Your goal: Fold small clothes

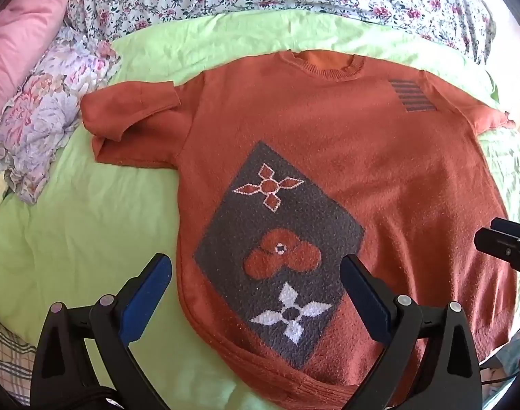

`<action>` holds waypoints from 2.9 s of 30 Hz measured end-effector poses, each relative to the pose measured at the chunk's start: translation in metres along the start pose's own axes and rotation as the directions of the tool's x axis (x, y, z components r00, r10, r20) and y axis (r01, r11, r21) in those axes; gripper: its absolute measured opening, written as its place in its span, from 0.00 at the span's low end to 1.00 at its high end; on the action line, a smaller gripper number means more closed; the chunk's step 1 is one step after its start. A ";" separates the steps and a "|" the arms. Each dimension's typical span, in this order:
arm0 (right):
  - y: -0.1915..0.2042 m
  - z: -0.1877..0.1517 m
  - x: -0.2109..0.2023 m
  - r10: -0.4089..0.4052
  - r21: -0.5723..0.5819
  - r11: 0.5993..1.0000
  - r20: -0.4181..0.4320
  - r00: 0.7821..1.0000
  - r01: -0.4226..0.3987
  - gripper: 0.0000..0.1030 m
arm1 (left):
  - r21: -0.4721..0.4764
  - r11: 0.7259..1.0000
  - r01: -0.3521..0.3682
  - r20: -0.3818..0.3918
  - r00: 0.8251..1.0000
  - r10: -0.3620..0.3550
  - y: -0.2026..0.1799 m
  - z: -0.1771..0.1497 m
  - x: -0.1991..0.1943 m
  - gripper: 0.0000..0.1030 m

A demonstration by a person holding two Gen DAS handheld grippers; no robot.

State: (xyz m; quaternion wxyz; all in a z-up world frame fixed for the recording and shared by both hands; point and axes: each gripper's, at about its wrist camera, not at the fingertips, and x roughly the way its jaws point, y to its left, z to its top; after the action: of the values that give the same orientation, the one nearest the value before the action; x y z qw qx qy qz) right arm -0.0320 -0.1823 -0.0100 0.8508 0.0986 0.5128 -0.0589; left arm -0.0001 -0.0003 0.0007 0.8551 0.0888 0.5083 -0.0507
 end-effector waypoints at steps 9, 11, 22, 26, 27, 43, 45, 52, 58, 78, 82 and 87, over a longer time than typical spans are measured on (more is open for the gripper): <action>0.003 -0.003 -0.003 0.006 0.010 1.000 0.009 1.000 -0.006 0.78 | 0.012 1.000 -0.003 0.002 1.000 0.003 -0.002 0.002 -0.005 0.96; -0.002 0.003 -0.005 0.015 0.013 1.000 0.004 1.000 -0.015 0.78 | 0.013 1.000 -0.011 0.008 1.000 0.011 -0.002 0.002 -0.004 0.96; -0.009 0.001 -0.010 -0.001 0.029 1.000 0.020 1.000 0.001 0.78 | 0.014 1.000 0.006 0.007 1.000 -0.006 -0.008 0.003 -0.003 0.96; -0.010 -0.001 -0.010 -0.003 0.013 1.000 0.067 0.998 0.002 0.78 | 0.013 1.000 0.020 0.017 1.000 -0.021 -0.008 0.003 -0.004 0.96; -0.010 -0.001 -0.011 -0.002 0.013 1.000 0.074 0.997 0.001 0.78 | 0.014 1.000 0.023 0.021 1.000 -0.023 -0.009 0.002 -0.004 0.96; -0.021 -0.001 -0.015 0.009 0.048 0.999 0.076 0.997 -0.013 0.78 | 0.032 0.999 0.033 0.064 0.997 -0.035 -0.022 0.004 -0.005 0.96; -0.023 -0.001 -0.016 0.005 0.044 0.999 0.086 0.996 -0.008 0.78 | 0.038 0.999 0.033 0.069 0.997 -0.036 -0.025 0.004 -0.005 0.96; -0.029 0.001 -0.014 0.000 0.057 0.998 0.080 0.997 -0.005 0.78 | 0.045 0.998 0.051 0.044 0.998 -0.053 -0.030 0.007 0.001 0.96; -0.037 0.006 -0.012 -0.009 0.056 0.998 0.081 0.997 0.004 0.78 | 0.053 0.996 0.065 0.038 0.997 -0.067 -0.035 0.013 0.004 0.96; -0.098 0.039 -0.030 -0.043 0.167 0.986 0.168 0.985 0.015 0.78 | 0.050 0.994 0.097 0.010 0.995 -0.098 -0.052 0.066 0.035 0.96; -0.146 0.053 -0.047 -0.097 0.267 0.963 0.211 0.973 0.038 0.78 | 0.035 0.996 0.083 0.013 0.996 -0.083 -0.051 0.086 0.043 0.96; -0.226 0.069 -0.074 -0.190 0.412 0.908 0.260 0.947 0.070 0.73 | 0.019 0.997 0.071 0.011 0.997 -0.071 -0.051 0.105 0.053 0.96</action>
State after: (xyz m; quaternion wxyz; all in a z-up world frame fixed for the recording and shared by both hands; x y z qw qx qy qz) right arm -0.0525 -0.4185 0.0627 0.8737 0.2248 0.3631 -0.2330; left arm 0.1067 -0.0720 -0.0013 0.8548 0.0782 0.5058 -0.0860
